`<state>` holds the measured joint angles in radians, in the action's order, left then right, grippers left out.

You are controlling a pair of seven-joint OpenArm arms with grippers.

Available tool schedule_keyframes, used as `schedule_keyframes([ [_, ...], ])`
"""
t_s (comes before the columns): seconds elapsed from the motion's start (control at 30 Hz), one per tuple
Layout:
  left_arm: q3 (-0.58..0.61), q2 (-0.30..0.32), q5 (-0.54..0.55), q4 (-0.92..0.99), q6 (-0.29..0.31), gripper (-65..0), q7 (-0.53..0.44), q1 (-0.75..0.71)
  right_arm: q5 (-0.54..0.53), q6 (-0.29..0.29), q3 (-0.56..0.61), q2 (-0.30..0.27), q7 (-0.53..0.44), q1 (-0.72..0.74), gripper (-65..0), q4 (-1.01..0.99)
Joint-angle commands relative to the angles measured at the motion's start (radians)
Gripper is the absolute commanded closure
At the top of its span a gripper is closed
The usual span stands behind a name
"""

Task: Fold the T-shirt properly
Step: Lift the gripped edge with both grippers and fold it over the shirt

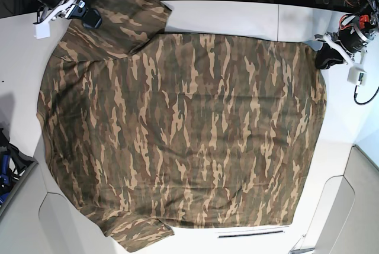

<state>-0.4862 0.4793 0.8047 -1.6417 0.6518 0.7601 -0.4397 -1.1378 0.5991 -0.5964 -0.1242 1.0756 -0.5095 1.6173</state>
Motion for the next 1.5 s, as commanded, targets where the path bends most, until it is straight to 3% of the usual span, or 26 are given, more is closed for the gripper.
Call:
schedule_keyframes([
  [0.0, -0.016, 0.018, 0.019, -0.025, 0.015, 0.0, -0.023, 0.002, -0.036, 0.012, -0.015, -0.008, -0.001, -0.003, 0.0, 0.025],
  [0.37, -0.026, 0.022, 0.048, -0.041, 0.015, 0.0, -0.031, 0.024, -0.014, 0.015, -0.029, -0.008, -0.037, 0.024, 0.0, 0.245],
  [0.63, -0.026, 0.022, 0.038, -0.041, 0.015, 0.0, -0.045, 0.108, 0.109, 0.011, -0.029, -0.009, -0.064, 0.183, 0.0, 0.249],
  [0.8, -0.025, 0.013, -0.027, -0.035, -0.006, 0.0, -0.074, 0.18, 0.191, 0.011, -0.029, -0.014, -0.101, 0.284, 0.0, 0.219],
  [0.9, -0.023, 0.01, -0.04, -0.008, -0.042, 0.0, -0.111, 0.225, 0.225, 0.011, -0.027, -0.017, -0.113, 0.347, 0.0, 0.183],
  [1.3, -0.008, -0.003, -0.055, 0.238, -0.042, 0.0, -0.118, 0.433, 0.282, 0.011, 0.003, -0.117, -0.171, 0.596, 0.0, -0.142],
  [1.47, 0.077, -0.003, -0.153, 0.28, -0.051, 0.0, -0.178, 0.482, 0.358, 0.011, 0.003, -0.117, -0.221, 0.713, 0.0, -0.282],
])
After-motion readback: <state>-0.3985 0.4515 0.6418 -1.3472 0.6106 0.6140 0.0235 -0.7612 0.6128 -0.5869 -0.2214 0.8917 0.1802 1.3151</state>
